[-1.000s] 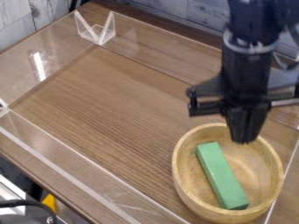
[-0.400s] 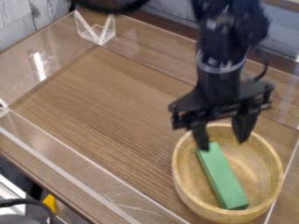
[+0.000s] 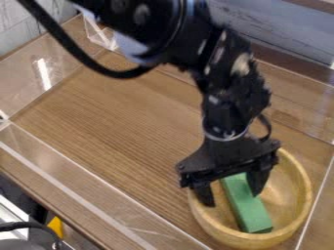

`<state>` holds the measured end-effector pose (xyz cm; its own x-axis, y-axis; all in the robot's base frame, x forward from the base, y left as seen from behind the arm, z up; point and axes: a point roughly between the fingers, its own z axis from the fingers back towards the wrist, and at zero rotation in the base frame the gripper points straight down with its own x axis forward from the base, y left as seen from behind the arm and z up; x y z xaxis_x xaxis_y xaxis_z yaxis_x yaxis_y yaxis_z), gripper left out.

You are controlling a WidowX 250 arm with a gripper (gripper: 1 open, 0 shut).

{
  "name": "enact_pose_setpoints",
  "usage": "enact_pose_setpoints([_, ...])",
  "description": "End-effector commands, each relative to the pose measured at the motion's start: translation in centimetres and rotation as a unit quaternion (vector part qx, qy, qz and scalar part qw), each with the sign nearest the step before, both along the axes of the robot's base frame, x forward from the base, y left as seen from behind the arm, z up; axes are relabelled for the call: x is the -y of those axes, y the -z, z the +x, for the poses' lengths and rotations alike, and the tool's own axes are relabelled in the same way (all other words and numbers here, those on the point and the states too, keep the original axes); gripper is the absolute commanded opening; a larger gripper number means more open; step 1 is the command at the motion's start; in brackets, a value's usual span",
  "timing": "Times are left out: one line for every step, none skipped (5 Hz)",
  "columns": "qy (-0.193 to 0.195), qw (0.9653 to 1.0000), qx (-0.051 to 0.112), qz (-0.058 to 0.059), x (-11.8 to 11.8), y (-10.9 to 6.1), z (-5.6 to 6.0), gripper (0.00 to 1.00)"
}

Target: Remove the green block from inside the brown bowl and put it on the table

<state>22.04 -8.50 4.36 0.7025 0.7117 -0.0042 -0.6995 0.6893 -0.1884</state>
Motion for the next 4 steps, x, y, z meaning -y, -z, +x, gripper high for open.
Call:
enact_pose_setpoints([-0.005, 0.9999, 0.012, -0.001, 0.2, 0.9, 0.4, 1.0])
enact_pose_setpoints([-0.005, 0.9999, 0.013, 0.0, 0.4, 1.9, 0.4, 1.0])
enact_pose_setpoints([-0.006, 0.9999, 0.014, 0.001, -0.5, 2.2, 0.4, 1.0])
enact_pose_setpoints([-0.005, 0.9999, 0.015, 0.002, -1.5, 2.4, 0.4, 0.0])
